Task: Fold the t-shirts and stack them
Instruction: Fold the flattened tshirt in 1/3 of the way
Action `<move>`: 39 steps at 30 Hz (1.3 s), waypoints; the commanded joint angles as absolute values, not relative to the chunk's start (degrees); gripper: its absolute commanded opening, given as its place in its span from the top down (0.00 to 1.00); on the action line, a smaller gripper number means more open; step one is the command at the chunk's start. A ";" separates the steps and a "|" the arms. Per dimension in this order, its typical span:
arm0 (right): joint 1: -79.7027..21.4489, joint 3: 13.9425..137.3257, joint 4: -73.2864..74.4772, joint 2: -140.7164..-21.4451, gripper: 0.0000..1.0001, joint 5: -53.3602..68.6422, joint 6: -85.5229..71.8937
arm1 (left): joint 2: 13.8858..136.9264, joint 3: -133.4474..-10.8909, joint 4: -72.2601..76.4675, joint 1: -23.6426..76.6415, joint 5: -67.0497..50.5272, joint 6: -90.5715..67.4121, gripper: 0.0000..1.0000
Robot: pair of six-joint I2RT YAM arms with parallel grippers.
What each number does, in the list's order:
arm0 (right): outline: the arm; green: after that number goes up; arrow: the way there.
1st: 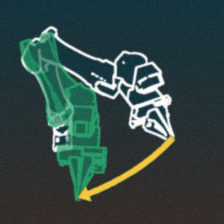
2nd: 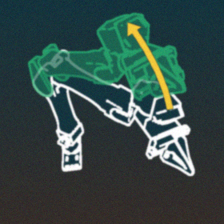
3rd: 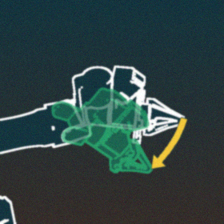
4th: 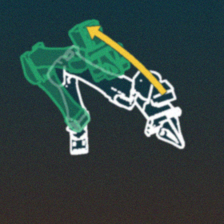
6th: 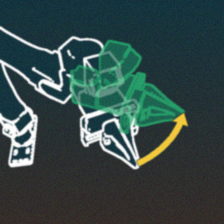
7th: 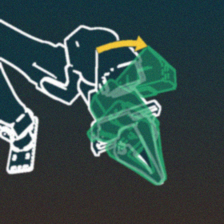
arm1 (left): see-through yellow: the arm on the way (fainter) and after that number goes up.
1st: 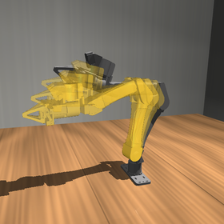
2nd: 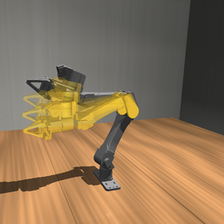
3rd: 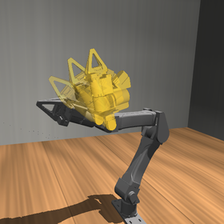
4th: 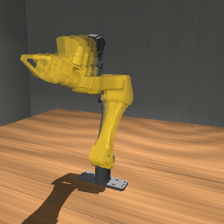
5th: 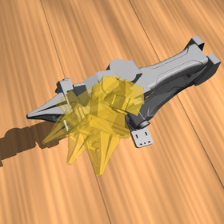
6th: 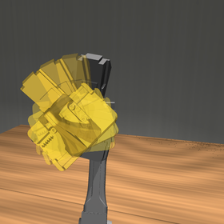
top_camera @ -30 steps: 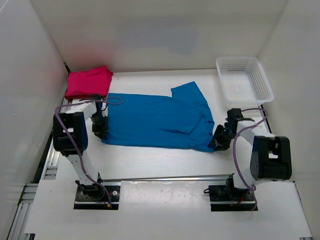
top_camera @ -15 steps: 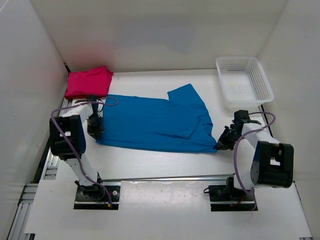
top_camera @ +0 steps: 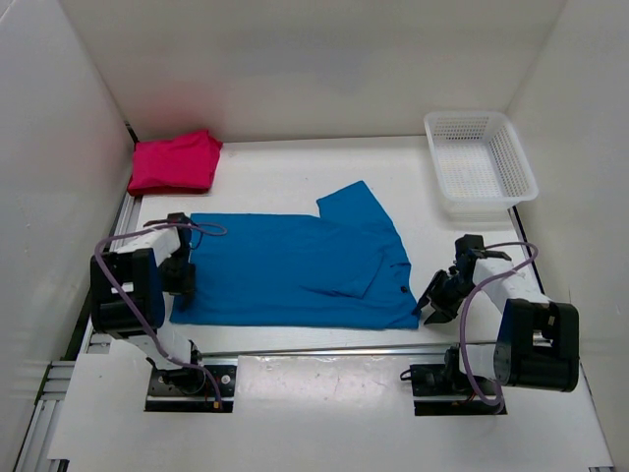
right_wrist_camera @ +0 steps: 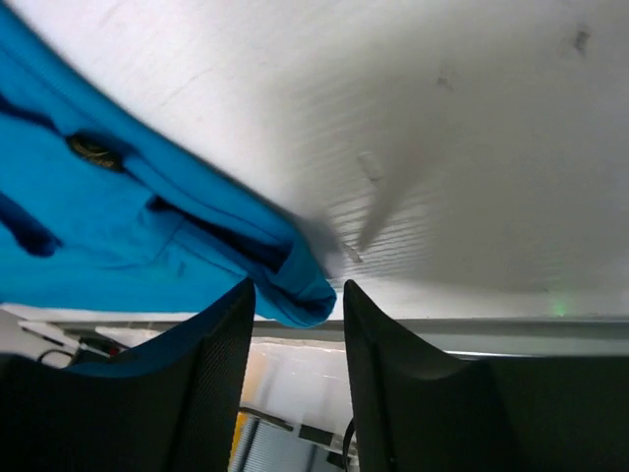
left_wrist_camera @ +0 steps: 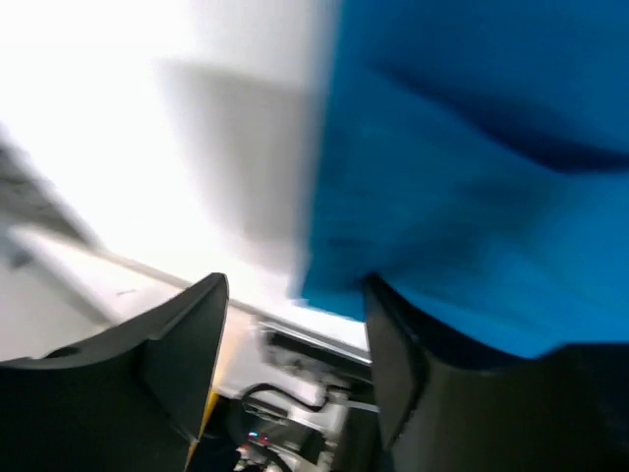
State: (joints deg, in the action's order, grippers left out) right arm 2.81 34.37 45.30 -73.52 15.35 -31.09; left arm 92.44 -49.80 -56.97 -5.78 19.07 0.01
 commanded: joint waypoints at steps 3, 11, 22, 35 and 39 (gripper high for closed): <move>2.72 34.01 45.97 -71.81 0.51 13.01 -33.75 | 85.09 -58.25 -51.60 -0.55 39.54 0.00 0.29; 2.20 31.65 43.25 -72.51 0.51 13.00 -33.75 | 88.82 -79.34 -54.14 41.01 27.53 0.00 0.29; 2.20 29.27 41.48 -73.04 0.58 11.34 -33.75 | 118.20 -101.07 -48.60 61.17 8.72 0.00 0.38; 2.20 29.79 41.48 -73.56 0.58 11.34 -31.99 | 123.84 -104.14 -49.21 63.02 4.40 0.00 0.40; 2.20 29.79 40.96 -74.09 0.58 11.34 -31.46 | 122.70 -104.68 -50.98 63.54 2.73 0.00 0.38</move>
State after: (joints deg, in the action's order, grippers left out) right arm 2.50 31.20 43.22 -72.86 14.09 -33.45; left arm 125.05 -102.76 -49.82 62.76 5.69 0.08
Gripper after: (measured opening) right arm 0.416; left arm 0.617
